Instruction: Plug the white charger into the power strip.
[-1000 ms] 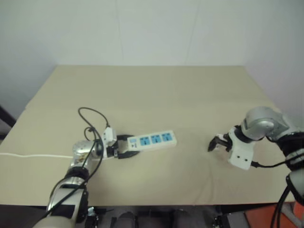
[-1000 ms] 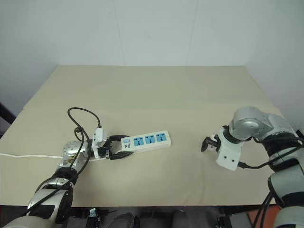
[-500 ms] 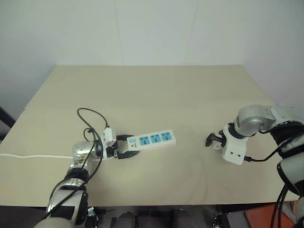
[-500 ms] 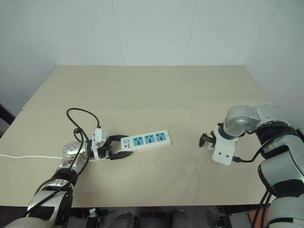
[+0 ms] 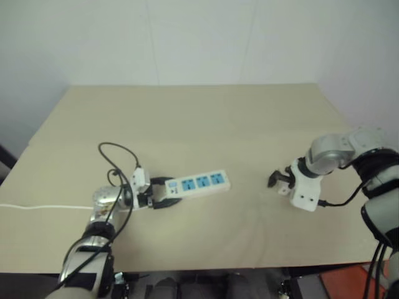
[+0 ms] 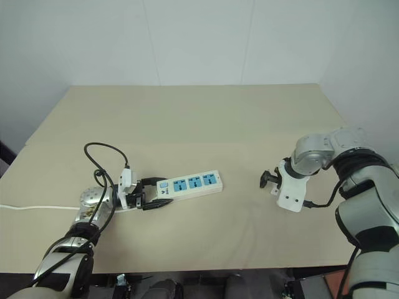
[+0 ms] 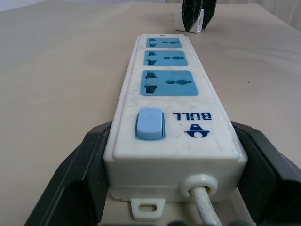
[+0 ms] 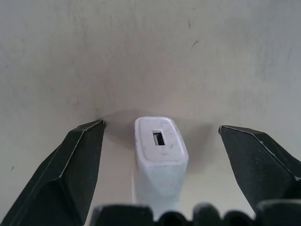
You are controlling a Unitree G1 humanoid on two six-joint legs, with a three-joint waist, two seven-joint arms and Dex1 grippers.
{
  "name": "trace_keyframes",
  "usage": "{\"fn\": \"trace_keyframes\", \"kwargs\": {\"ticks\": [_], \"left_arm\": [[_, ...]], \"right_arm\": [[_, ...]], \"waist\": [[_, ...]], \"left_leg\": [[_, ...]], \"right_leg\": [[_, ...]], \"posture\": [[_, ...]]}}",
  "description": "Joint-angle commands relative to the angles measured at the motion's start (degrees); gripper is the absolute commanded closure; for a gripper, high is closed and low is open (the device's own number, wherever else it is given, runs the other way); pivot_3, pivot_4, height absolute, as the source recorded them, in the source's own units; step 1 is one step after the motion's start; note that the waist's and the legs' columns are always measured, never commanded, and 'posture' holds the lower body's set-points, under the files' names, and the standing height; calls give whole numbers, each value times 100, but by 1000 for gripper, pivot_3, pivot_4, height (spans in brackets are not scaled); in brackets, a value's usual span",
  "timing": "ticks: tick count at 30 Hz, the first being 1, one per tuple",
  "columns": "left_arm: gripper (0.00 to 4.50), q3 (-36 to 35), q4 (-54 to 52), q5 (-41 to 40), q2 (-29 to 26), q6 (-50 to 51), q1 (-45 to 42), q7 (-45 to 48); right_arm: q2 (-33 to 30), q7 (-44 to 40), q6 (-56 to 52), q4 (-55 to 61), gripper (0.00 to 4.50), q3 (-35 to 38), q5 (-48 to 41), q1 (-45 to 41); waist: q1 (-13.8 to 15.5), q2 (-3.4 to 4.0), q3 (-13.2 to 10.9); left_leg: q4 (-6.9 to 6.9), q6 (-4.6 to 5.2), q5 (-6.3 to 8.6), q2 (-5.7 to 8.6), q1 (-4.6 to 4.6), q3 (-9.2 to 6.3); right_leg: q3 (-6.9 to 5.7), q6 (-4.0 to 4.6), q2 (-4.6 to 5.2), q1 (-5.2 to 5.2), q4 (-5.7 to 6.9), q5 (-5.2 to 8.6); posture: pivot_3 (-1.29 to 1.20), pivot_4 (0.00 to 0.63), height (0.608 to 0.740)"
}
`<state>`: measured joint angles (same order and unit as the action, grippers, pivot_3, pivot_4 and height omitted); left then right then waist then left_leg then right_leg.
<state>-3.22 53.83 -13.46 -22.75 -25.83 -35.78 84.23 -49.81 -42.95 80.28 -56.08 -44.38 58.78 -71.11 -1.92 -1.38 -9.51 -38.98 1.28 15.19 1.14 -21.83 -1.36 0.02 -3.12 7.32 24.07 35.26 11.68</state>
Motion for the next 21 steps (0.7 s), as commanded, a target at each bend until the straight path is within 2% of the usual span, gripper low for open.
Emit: {"fn": "trace_keyframes", "kwargs": {"ticks": [1,8,15,18,21], "left_arm": [[1142,93,-75,32,36,33,69,35],[1142,105,-61,46,58,21,65,12],[1142,128,-25,56,68,18,23,36],[1142,148,-73,7,66,99,-31,186],[1142,204,-109,23,90,65,-51,269]], "right_arm": [[18,316,173,-46,897,-141,229,-150],[41,758,167,-81,3309,-287,566,-271],[-83,1043,168,-23,3345,-231,617,-272],[-118,655,167,-382,3345,67,-220,-285],[-136,133,-76,-730,3345,479,-1442,-199]], "waist": [[-11,0,0],[-70,1,0],[-72,1,1],[-71,1,0],[-68,2,0]], "left_leg": [[0,0,0,1,-1,1],[0,0,0,1,3,4],[0,0,0,1,6,11],[1,0,0,1,5,13],[1,1,0,1,1,14]], "right_leg": [[1,0,0,1,0,0],[8,0,0,4,7,0],[16,0,-1,7,12,0],[19,0,-1,10,13,0],[19,0,-1,9,6,0]], "posture": [[0,150,740],[0,150,740],[0,150,740],[0,150,740],[0,150,740]]}}
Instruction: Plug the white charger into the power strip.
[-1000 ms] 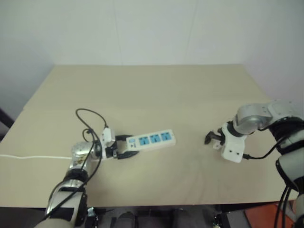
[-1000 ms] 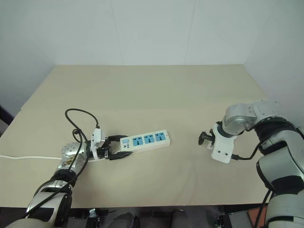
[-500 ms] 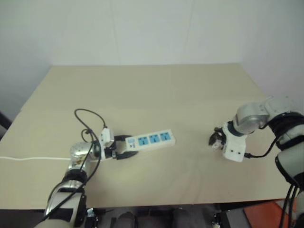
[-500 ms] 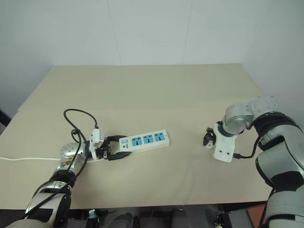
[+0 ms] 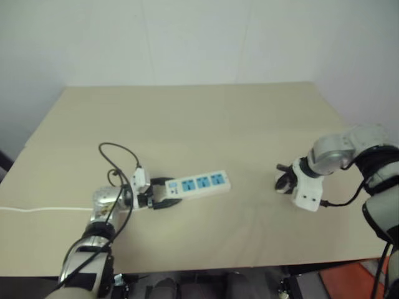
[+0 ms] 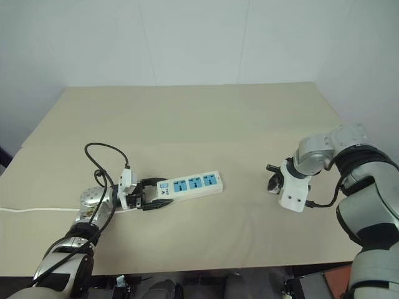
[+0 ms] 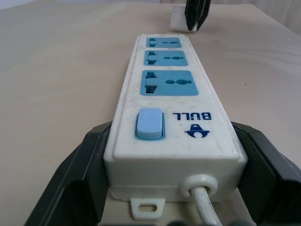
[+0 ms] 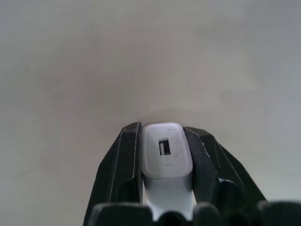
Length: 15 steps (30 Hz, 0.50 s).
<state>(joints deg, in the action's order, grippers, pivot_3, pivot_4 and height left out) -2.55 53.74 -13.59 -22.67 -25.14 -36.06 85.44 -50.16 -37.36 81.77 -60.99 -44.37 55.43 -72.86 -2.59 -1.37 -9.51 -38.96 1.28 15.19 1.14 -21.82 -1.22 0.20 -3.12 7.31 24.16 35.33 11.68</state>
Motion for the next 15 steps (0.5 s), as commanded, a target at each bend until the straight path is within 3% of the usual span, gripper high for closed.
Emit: {"fn": "trace_keyframes", "kwargs": {"ticks": [1,5,8,12,15], "left_arm": [[1142,152,-113,37,95,-11,-19,168],[1142,278,-174,91,177,-51,-7,284],[1142,355,-205,77,249,-34,-41,382],[1142,419,-147,98,313,-50,-113,457],[1142,468,-83,125,353,-70,-169,521]], "right_arm": [[-111,-613,-308,-260,3345,601,-1526,52],[-266,-2303,-1906,822,3345,1363,-4468,1042],[-485,-2815,-3726,2450,3345,2093,-6139,2035],[-397,-2232,-6536,4748,3345,3090,-7866,3282],[-4,-1468,-7985,6137,3345,3636,-8902,4086]], "waist": [[0,0,0],[43,0,1],[75,6,4],[162,10,6],[206,9,7]], "left_leg": [[0,0,0,0,0,0],[-1,7,4,-3,-3,-2],[-6,15,8,-5,-21,-7],[-19,24,14,-4,-39,-10],[-21,25,15,-6,-36,-14]], "right_leg": [[0,0,0,-2,-3,0],[-6,-2,0,-16,-15,-2],[-11,-10,1,-16,-11,-7],[-8,-14,3,1,-11,-10],[-14,-13,2,-2,-11,-11]], "posture": [[0,150,740],[0,150,740],[0,150,740],[0,150,740],[0,150,740]]}}
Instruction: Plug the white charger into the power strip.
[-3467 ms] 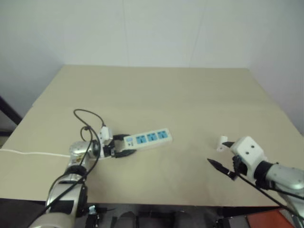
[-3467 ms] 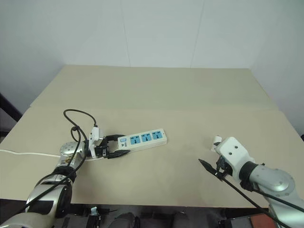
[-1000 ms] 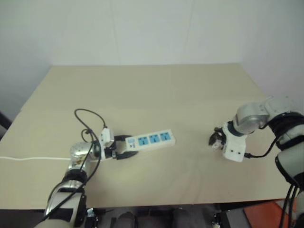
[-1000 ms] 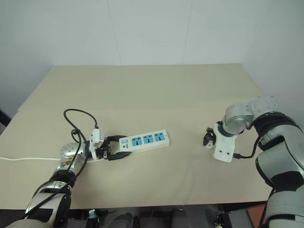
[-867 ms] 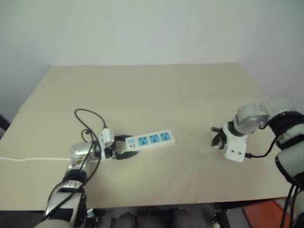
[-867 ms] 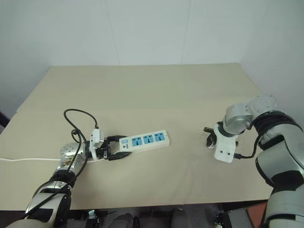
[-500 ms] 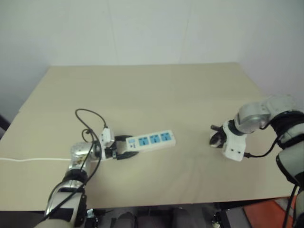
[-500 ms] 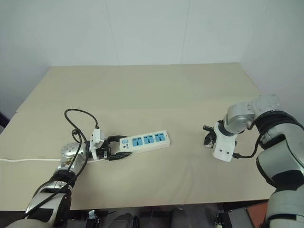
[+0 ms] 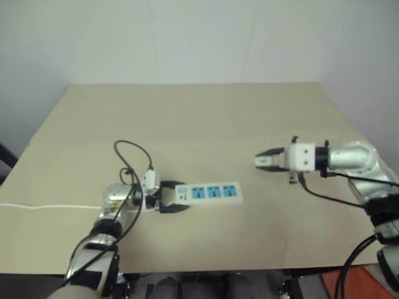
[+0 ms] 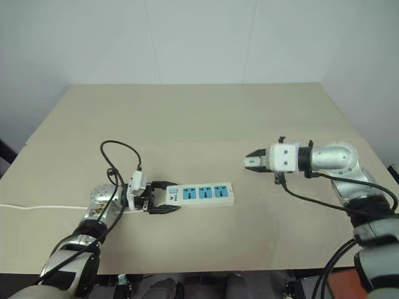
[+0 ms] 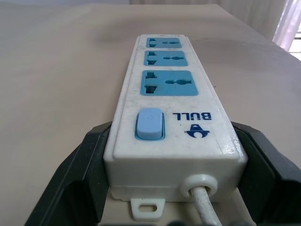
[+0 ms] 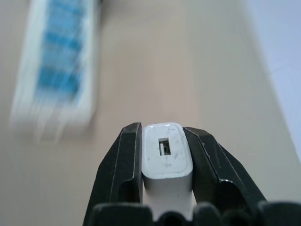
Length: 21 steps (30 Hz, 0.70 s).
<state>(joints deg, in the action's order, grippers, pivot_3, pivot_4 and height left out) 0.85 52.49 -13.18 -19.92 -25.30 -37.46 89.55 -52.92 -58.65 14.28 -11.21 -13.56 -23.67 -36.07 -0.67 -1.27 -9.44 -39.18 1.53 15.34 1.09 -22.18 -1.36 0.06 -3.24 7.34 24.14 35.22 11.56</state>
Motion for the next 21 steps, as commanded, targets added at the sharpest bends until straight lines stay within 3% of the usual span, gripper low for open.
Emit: {"fn": "trace_keyframes", "kwargs": {"ticks": [1,7,14,21], "left_arm": [[1142,147,55,82,100,-50,-47,138],[1142,224,122,120,207,-19,-182,197],[1142,218,219,163,237,-42,-264,210],[1142,202,216,191,199,-50,-220,205]], "right_arm": [[422,827,-1594,1480,3345,668,-1252,591],[1345,1299,-3433,2162,3345,923,-2514,752],[2077,384,-3461,1775,3345,537,-1972,557],[2572,-489,-2624,729,3345,165,-805,252]], "waist": [[25,-2,1],[59,-2,1],[86,-1,1],[71,-1,1]], "left_leg": [[0,0,0,0,0,-1],[-16,1,1,4,-6,-2],[-25,2,1,9,-12,-4],[-51,8,5,9,-13,-5]], "right_leg": [[-6,0,0,-3,-2,0],[-5,-4,0,-4,-3,-5],[-10,-8,0,-6,5,-7],[-10,-10,-1,-7,7,-8]], "posture": [[0,150,740],[0,150,740],[0,150,740],[0,150,740]]}}
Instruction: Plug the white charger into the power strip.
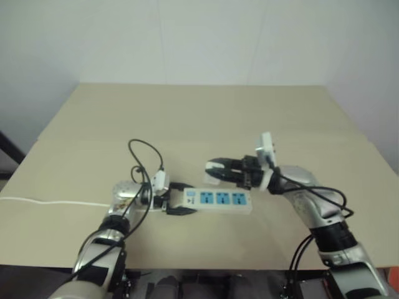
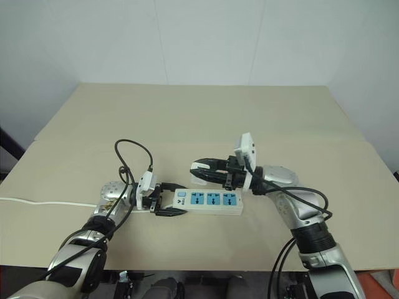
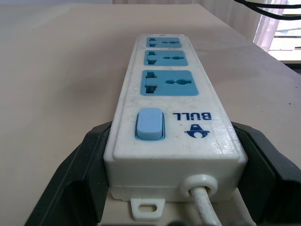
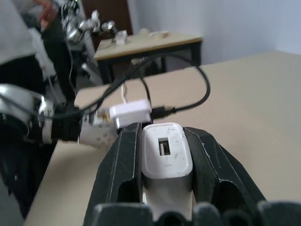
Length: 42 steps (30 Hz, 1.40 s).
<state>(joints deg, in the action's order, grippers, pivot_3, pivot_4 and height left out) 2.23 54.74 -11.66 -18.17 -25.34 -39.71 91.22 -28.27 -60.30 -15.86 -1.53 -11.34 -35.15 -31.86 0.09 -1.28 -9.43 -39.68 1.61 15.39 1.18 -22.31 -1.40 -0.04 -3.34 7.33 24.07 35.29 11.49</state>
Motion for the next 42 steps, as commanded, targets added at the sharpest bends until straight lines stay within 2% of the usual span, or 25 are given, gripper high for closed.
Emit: {"fn": "trace_keyframes", "kwargs": {"ticks": [1,12,42], "left_arm": [[1142,58,-15,41,20,-43,13,18],[1142,34,-90,12,-4,-7,70,-1],[1142,40,-158,7,19,-3,126,-46]], "right_arm": [[172,-409,392,-343,3345,-55,386,-204],[487,-961,663,-1024,3345,10,939,-377],[874,-1276,1358,-2178,3345,-76,1692,-461]], "waist": [[-5,0,0],[-38,0,0],[-84,2,1]], "left_leg": [[-2,0,0,0,0,0],[-10,-1,0,1,2,-2],[-14,-2,-1,1,13,-4]], "right_leg": [[0,0,0,0,2,0],[1,0,0,7,43,0],[4,0,0,1,52,0]], "posture": [[0,150,740],[0,150,740],[0,150,740]]}}
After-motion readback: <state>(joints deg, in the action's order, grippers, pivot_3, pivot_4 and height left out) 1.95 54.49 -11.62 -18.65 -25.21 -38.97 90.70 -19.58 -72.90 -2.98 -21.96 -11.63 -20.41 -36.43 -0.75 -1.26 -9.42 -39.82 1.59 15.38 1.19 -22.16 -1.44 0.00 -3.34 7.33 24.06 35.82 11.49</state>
